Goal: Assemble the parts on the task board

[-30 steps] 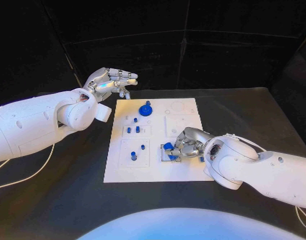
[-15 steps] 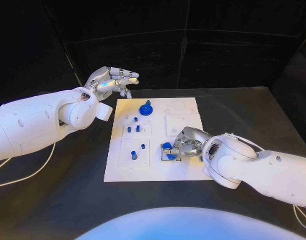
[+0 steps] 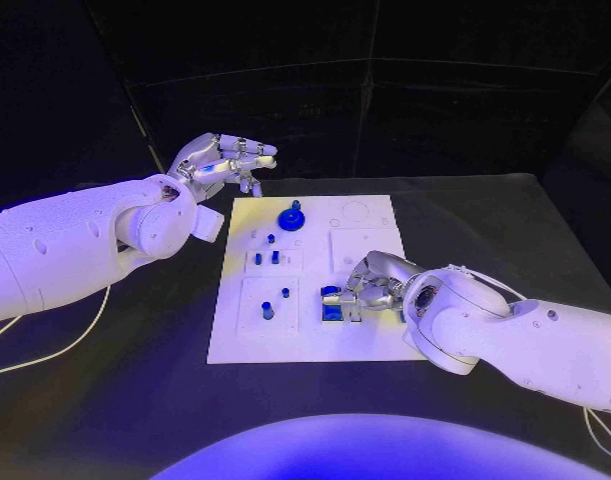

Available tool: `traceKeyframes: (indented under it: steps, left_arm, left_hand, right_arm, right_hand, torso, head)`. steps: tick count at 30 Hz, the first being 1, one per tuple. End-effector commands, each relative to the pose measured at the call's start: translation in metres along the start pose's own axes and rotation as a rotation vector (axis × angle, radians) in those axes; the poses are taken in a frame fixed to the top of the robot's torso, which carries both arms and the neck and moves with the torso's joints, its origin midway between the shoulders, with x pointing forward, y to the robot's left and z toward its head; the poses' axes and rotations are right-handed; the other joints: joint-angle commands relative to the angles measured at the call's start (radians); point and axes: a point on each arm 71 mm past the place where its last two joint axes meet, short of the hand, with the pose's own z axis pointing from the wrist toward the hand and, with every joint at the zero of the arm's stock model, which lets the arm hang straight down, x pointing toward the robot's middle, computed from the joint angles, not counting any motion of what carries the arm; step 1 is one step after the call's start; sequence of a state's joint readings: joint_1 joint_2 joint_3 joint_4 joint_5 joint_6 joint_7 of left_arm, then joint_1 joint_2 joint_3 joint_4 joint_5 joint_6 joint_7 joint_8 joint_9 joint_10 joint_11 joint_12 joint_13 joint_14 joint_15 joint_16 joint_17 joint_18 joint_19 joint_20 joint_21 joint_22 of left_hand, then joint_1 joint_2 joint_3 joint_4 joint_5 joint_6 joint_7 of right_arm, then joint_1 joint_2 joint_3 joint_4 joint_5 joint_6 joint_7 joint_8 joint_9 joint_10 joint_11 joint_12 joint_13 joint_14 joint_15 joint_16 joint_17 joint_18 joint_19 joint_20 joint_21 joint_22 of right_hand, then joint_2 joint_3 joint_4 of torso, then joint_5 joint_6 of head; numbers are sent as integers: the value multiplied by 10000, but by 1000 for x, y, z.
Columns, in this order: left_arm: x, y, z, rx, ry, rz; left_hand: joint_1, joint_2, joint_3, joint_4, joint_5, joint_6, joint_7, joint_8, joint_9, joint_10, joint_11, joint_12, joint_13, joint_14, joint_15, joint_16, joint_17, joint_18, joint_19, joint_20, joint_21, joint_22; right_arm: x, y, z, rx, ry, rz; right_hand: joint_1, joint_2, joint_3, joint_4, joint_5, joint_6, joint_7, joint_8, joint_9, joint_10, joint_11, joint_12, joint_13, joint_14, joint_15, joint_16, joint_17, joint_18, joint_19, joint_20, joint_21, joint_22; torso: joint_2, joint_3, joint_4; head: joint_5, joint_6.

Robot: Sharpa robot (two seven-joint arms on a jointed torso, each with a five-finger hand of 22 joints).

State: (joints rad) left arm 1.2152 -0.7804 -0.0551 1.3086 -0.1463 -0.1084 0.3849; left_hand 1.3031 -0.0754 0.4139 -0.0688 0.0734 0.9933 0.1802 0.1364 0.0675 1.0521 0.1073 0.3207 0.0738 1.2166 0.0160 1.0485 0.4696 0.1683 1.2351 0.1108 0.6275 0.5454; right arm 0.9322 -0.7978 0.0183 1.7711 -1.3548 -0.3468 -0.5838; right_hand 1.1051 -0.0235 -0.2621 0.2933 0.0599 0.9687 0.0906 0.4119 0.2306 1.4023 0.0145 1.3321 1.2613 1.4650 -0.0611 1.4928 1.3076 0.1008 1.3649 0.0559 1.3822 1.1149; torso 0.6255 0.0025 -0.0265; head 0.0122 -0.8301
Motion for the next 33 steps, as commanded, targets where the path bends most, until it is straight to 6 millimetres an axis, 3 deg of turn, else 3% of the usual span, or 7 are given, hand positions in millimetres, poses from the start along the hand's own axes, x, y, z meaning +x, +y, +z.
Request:
traceKeyframes:
  steps: [1,4,6,13,22,30,33]
  left_arm:
    - [1,-1,0,41,117,-81]
    - [1,-1,0,38,115,-80]
    - [1,-1,0,37,111,-79]
    - [1,-1,0,44,104,-76]
    - [0,-1,0,51,80,-67]
    - [3,-1,2,66,140,-89]
    - [3,-1,2,65,141,-89]
  left_hand:
    - [-36,97,-10,-11,12,-19,21,25,-2,-34,-5,21,-8,-57,29,52,-9,141,-44,50,-52,-16]
    - [-36,97,-10,-11,12,-19,21,25,-2,-34,-5,21,-8,-57,29,52,-9,141,-44,50,-52,-16]
    - [-33,99,-8,-12,13,-20,21,25,-2,-36,-5,22,-8,-60,29,51,-14,142,-44,50,-52,-17]
    - [-33,98,-8,-13,13,-21,22,25,-3,-38,-4,23,-8,-61,28,51,-18,142,-43,50,-53,-17]
    - [-33,98,-8,-13,13,-21,22,25,-3,-38,-4,23,-8,-61,28,51,-18,142,-43,50,-53,-17]
    - [-33,98,-8,-13,13,-21,22,25,-3,-38,-4,23,-8,-61,28,51,-18,142,-43,50,-53,-17]
    - [-33,98,-8,-13,13,-21,22,25,-3,-38,-4,23,-8,-61,28,51,-18,142,-43,50,-53,-17]
  right_arm:
    - [-2,4,-1,-267,-223,167]
    - [-2,5,-2,-369,-203,164]
    - [-2,6,-2,-471,-186,112]
    - [-1,8,-5,-679,-116,-135]
    - [-5,4,-9,-797,-295,-270]
    - [-2,8,-7,-871,-157,-339]
    - [-2,7,-6,-814,-95,-390]
  right_hand:
    - [-9,-143,134,6,-31,-81,-10,-51,21,-73,-22,-52,18,673,49,-38,614,-132,-68,-26,-28,-14]
    - [178,-110,329,-32,59,-85,-4,-56,55,-58,-20,-30,64,676,55,-37,627,-133,-65,-18,-25,-1]
    - [552,-70,465,-131,415,-78,-10,-56,92,-52,-19,-24,89,679,54,-36,637,-130,-71,-18,-30,-8]
    - [1865,8,672,-807,1046,-3,-34,17,227,-18,-47,8,173,685,30,-32,670,-139,-52,-37,-16,45]
    - [2166,79,623,-1052,1299,13,-35,36,290,20,-52,44,243,698,26,-10,731,-153,-20,-42,12,116]
    - [2268,162,621,-1138,1286,66,-45,62,320,31,-60,47,256,701,22,-5,749,-156,-12,-44,21,138]
    - [2309,178,616,-1177,1274,84,-51,70,330,35,-65,47,260,702,19,-2,757,-154,-15,-46,18,133]
  torso:
    - [-1,7,-5]
    - [0,8,-6]
    - [-5,10,-14]
    - [-5,12,-10]
    - [-12,13,-36]
    - [10,9,42]
    - [8,1,21]
  head:
    - [1,-7]
    - [-6,-2]
    - [-18,6]
    - [-33,-1]
    - [-69,23]
    - [-106,66]
    - [-65,53]
